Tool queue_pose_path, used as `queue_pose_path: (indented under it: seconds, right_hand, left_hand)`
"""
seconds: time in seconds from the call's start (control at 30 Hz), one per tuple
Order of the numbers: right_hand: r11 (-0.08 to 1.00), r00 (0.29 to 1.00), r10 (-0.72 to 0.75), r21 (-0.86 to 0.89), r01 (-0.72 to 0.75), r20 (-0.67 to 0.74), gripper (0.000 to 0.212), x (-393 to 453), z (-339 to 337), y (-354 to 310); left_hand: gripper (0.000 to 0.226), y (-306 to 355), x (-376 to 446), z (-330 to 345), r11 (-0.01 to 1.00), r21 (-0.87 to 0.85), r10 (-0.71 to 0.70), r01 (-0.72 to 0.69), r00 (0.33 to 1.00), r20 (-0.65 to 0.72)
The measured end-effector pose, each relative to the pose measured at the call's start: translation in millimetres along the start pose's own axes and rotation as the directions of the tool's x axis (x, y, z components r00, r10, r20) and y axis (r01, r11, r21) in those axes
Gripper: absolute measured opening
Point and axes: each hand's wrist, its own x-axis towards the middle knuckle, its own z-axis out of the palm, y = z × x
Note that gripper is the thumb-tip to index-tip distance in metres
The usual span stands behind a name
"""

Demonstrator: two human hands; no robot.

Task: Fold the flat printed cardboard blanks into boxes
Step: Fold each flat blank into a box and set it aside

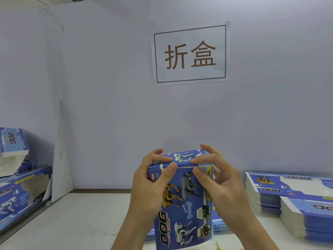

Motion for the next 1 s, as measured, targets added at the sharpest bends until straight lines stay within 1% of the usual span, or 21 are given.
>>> queue_pose_path:
  seconds: [0.13,0.23,0.37,0.5,0.57,0.63,0.7,0.77,0.83,0.87,0.93,0.97,1.0]
  right_hand:
    - [1.0,0.999,-0.022,-0.009,0.022,-0.042,0.011,0.3,2.2,0.8]
    - [0.998,0.998,-0.045,-0.047,0.043,-0.049,0.011,-0.3,2.2,3.3]
    - [1.0,0.998,0.011,0.025,-0.009,-0.062,0.014,-0.1,3.1,6.6]
    - [0.998,0.995,0.045,0.038,-0.042,-0.088,0.015,0.8,3.2,6.8]
    - [0.997,0.993,0.056,0.053,-0.051,-0.105,0.022,1.6,3.6,6.3]
    - [1.0,0.992,0.021,0.007,-0.02,-0.125,0.032,1.4,5.2,3.5]
    - [0.988,0.985,-0.05,-0.152,0.025,-0.164,0.038,0.6,7.6,1.0]
    - [0.952,0.971,-0.123,-0.302,0.057,-0.203,0.035,-0.2,10.5,2.1]
    - [0.92,0.966,-0.18,-0.381,0.097,-0.189,0.031,-1.3,14.7,4.1]
    - [0.914,0.972,-0.179,-0.391,0.107,-0.154,0.029,-2.0,17.7,3.9]
    - [0.929,0.993,-0.114,-0.357,0.096,-0.03,0.027,-4.3,23.9,3.1]
    - [0.933,0.997,-0.075,-0.351,0.081,0.031,0.027,-5.8,27.2,3.3]
    - [0.929,0.996,-0.036,-0.365,0.061,0.076,0.025,-7.7,30.5,4.5]
  left_hand:
    - [0.025,1.9,0.1,1.7,0.999,0.04,-0.017,0.017,1.0,0.001]
    - [0.024,2.7,0.0,1.4,0.999,0.043,-0.009,0.008,1.0,0.013]
    - [0.021,1.7,1.3,-3.8,1.0,-0.012,-0.013,0.013,0.999,0.034]
    - [0.019,-0.9,2.8,-2.0,1.0,-0.011,0.009,-0.009,1.0,0.004]
    - [0.021,-2.8,2.7,-0.4,1.0,0.004,0.022,-0.022,0.999,-0.03]
    - [0.023,-4.8,1.8,0.5,0.999,0.012,0.035,-0.034,0.996,-0.08]
    - [0.027,-4.2,2.4,-0.9,0.998,-0.036,0.036,-0.043,0.984,-0.177]
    - [0.031,-2.9,6.3,-7.3,0.992,-0.088,0.054,-0.085,0.951,-0.305]
    - [0.037,-2.8,10.4,-16.7,0.986,-0.095,0.082,-0.135,0.901,-0.427]
    - [0.042,-4.7,12.2,-21.6,0.987,-0.082,0.082,-0.139,0.867,-0.491]
    - [0.056,-10.3,13.2,-27.4,0.992,-0.076,0.032,-0.098,0.792,-0.61]
    - [0.061,-13.6,13.1,-27.7,0.992,-0.101,-0.009,-0.076,0.755,-0.656]
    - [0.06,-16.8,12.9,-26.0,0.988,-0.144,-0.054,-0.063,0.722,-0.689]
